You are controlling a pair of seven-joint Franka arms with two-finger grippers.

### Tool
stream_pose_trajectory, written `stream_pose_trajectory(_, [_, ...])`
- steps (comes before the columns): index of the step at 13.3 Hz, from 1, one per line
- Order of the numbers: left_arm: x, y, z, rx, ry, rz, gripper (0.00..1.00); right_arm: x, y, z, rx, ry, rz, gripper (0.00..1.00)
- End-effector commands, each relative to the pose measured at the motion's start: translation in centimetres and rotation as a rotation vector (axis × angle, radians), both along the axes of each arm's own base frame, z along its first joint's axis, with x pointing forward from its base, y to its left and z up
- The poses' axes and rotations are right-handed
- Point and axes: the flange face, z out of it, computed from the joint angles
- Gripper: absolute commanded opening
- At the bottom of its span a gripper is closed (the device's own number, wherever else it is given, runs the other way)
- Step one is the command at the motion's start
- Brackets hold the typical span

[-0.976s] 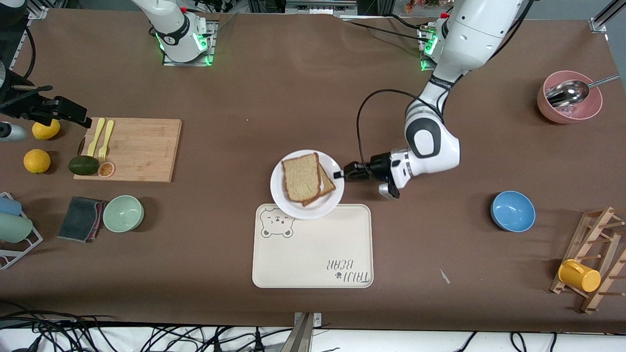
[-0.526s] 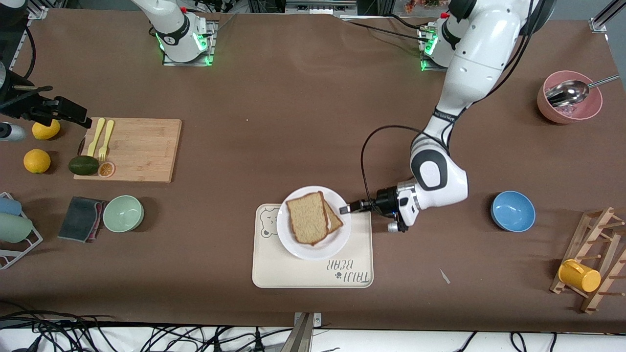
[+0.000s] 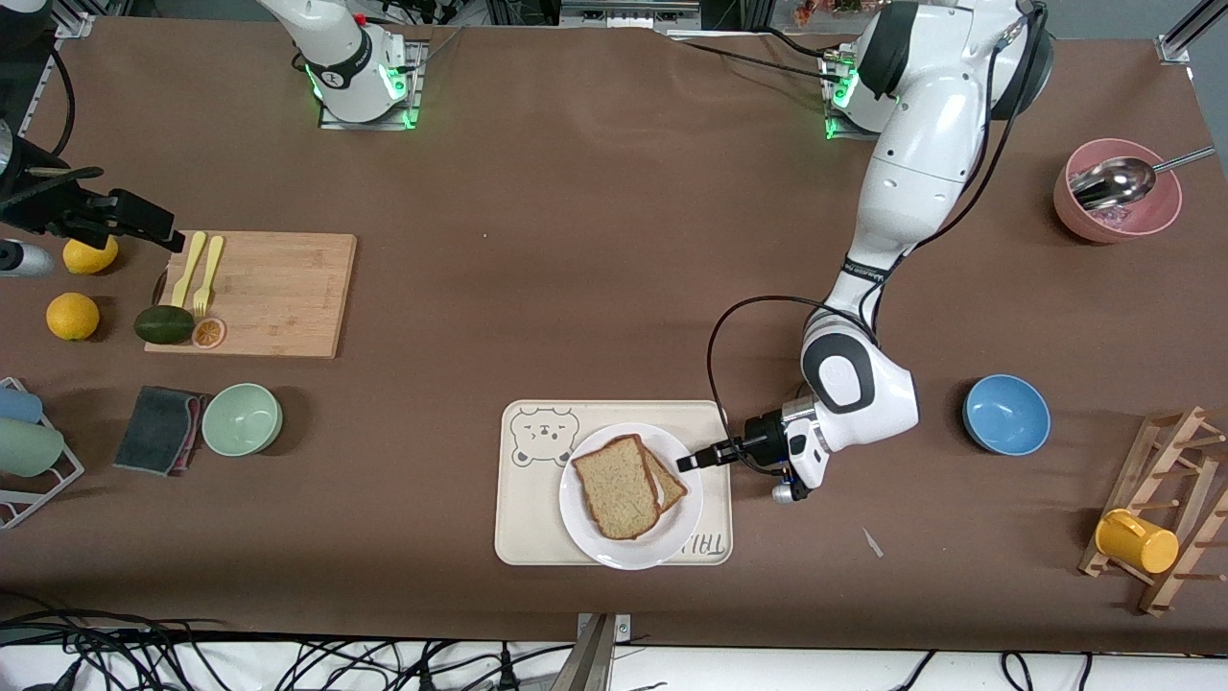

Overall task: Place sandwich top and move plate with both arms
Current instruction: 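Slide the white plate onto the bear tray with the left gripper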

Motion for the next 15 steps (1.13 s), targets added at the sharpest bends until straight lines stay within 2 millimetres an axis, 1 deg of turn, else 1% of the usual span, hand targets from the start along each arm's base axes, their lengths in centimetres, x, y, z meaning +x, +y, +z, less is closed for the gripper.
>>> stream_pose_trajectory(1, [0.7, -1.0, 0.6, 0.016, -0.009, -0.007, 0.0, -0.3, -0.1, 0.0, 0.023, -0.008, 0.006, 1.0])
stream_pose_trajectory(2, [0.7, -1.1, 0.6, 0.015, -0.008, -0.008, 0.08, -0.3, -0.1, 0.0, 0.023, -0.008, 0.006, 1.0])
stream_pose_trajectory(3, [0.6, -1.0, 0.6, 0.017, -0.007, -0.007, 0.25, -0.3, -0.1, 0.0, 0.023, -0.008, 0.006, 1.0])
stream_pose_trajectory(4, [0.6, -1.0, 0.6, 0.018, -0.008, -0.008, 0.33, -0.3, -0.1, 0.0, 0.023, -0.008, 0.006, 1.0])
stream_pose_trajectory(5, [0.7, -0.9, 0.6, 0.018, -0.008, -0.009, 0.37, -0.3, -0.1, 0.0, 0.023, -0.008, 0.006, 1.0])
stream_pose_trajectory(6, [0.7, -0.9, 0.9, 0.025, -0.013, -0.018, 0.39, -0.3, -0.1, 0.0, 0.023, -0.008, 0.006, 1.0])
stream_pose_trajectory(7, [0.9, -0.6, 1.3, 0.032, -0.018, -0.022, 0.41, -0.3, -0.1, 0.0, 0.023, -0.008, 0.006, 1.0])
stream_pose_trajectory(8, [1.0, -0.4, 1.5, 0.039, -0.017, -0.026, 0.46, -0.3, -0.1, 0.0, 0.022, -0.009, 0.005, 1.0])
stream_pose_trajectory(9, [1.2, -0.2, 1.8, 0.053, -0.013, -0.034, 0.48, -0.3, -0.1, 0.0, 0.023, -0.008, 0.006, 1.0])
stream_pose_trajectory(10, [1.3, -0.1, 2.4, 0.073, -0.004, -0.045, 0.55, -0.3, -0.1, 0.0, 0.023, -0.006, 0.007, 1.0])
stream_pose_trajectory(11, [1.6, 0.2, 3.2, 0.094, -0.002, -0.05, 0.59, -0.3, -0.1, 0.0, 0.023, -0.009, 0.007, 1.0])
stream_pose_trajectory(12, [2.0, 0.9, 4.1, 0.118, -0.009, -0.056, 0.61, -0.3, -0.1, 0.0, 0.021, -0.009, 0.007, 1.0])
stream_pose_trajectory(13, [2.3, 1.5, 4.7, 0.134, -0.006, -0.065, 0.65, -0.3, -0.1, 0.0, 0.021, -0.009, 0.007, 1.0])
stream_pose_trajectory(14, [2.4, 2.2, 4.9, 0.128, 0.017, -0.078, 0.72, -0.3, -0.1, 0.0, 0.021, -0.008, 0.007, 1.0])
stream_pose_trajectory(15, [2.5, 2.6, 5.6, 0.122, 0.023, -0.098, 0.81, -0.3, -0.1, 0.0, 0.021, -0.008, 0.007, 1.0])
